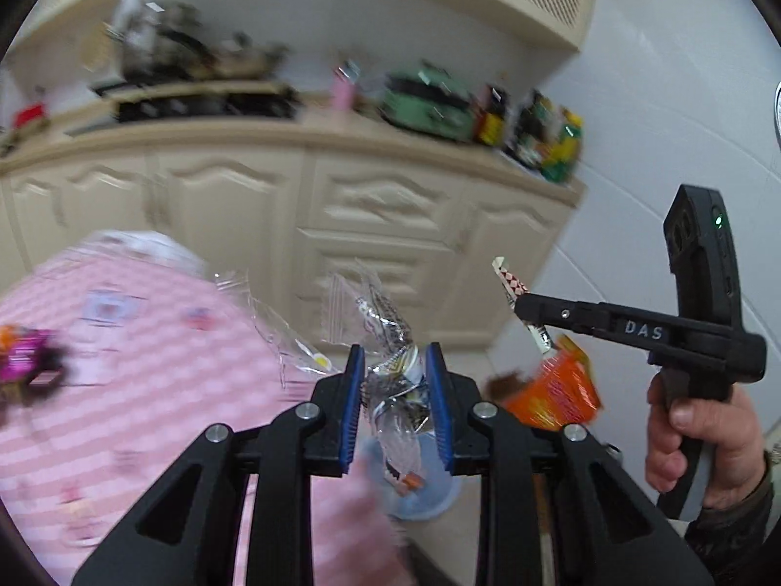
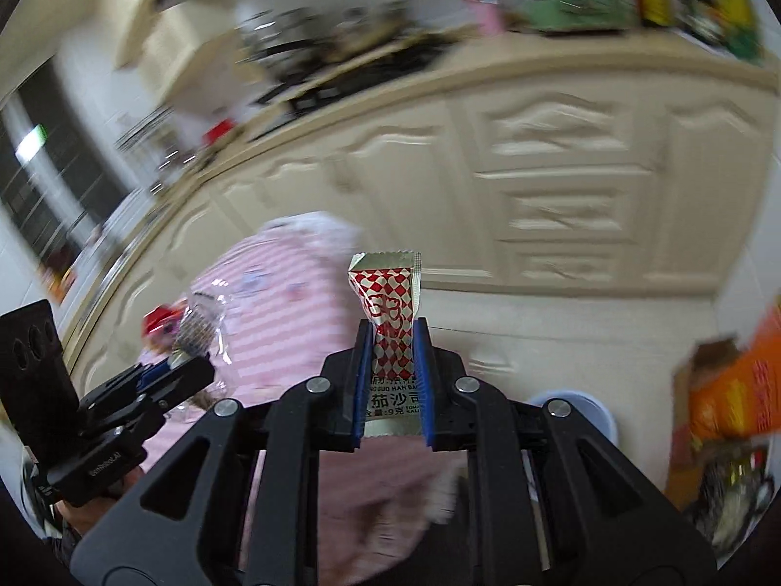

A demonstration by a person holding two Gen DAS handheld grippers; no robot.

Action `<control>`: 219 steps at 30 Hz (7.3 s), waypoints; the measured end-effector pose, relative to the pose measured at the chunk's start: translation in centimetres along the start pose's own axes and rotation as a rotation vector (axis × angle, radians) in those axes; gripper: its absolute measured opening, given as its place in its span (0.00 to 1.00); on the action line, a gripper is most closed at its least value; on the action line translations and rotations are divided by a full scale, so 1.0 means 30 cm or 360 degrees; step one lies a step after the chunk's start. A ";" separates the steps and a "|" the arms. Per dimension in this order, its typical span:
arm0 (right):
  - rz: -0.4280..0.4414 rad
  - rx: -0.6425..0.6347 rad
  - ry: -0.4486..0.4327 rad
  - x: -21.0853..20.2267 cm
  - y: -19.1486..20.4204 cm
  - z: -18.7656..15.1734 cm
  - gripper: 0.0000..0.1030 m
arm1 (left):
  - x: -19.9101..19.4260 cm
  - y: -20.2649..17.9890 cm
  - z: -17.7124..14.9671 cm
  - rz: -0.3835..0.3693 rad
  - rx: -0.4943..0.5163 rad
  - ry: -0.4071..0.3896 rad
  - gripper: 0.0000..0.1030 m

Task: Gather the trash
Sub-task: 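Carry wrapper and packet over blue bin and open both tools, then swing both open tools back over the remaining trash on the table, then grasp red-white snack stick packet with left tool while right tool grasps purple candy wrapper, then carry packet and purple wrapper over blue bin and open both tools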

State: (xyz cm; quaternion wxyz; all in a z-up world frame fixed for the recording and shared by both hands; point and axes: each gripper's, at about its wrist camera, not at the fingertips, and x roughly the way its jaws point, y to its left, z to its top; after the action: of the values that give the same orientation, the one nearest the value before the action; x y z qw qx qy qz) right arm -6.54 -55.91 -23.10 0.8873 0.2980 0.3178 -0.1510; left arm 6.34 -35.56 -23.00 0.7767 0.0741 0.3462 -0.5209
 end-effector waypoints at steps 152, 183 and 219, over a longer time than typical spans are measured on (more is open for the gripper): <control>0.0425 -0.0765 0.0301 0.632 1.039 -0.099 0.43 | -0.544 0.815 -0.401 0.0931 -0.0601 -0.0019 0.18; 0.0140 -0.0320 -0.0158 -0.003 0.318 0.063 0.43 | -0.321 0.194 0.060 0.0395 -0.0109 -0.0255 0.17; -0.0165 0.0785 0.0212 0.238 -0.656 -0.234 0.94 | 0.763 -0.225 -0.089 0.0096 0.0028 0.0672 0.84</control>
State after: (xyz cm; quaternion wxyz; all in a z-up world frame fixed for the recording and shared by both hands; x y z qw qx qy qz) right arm -13.50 -67.35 -40.64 0.7560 0.4980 0.3439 -0.2493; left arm 4.29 -54.64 -37.42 0.7015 0.1987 0.4945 -0.4732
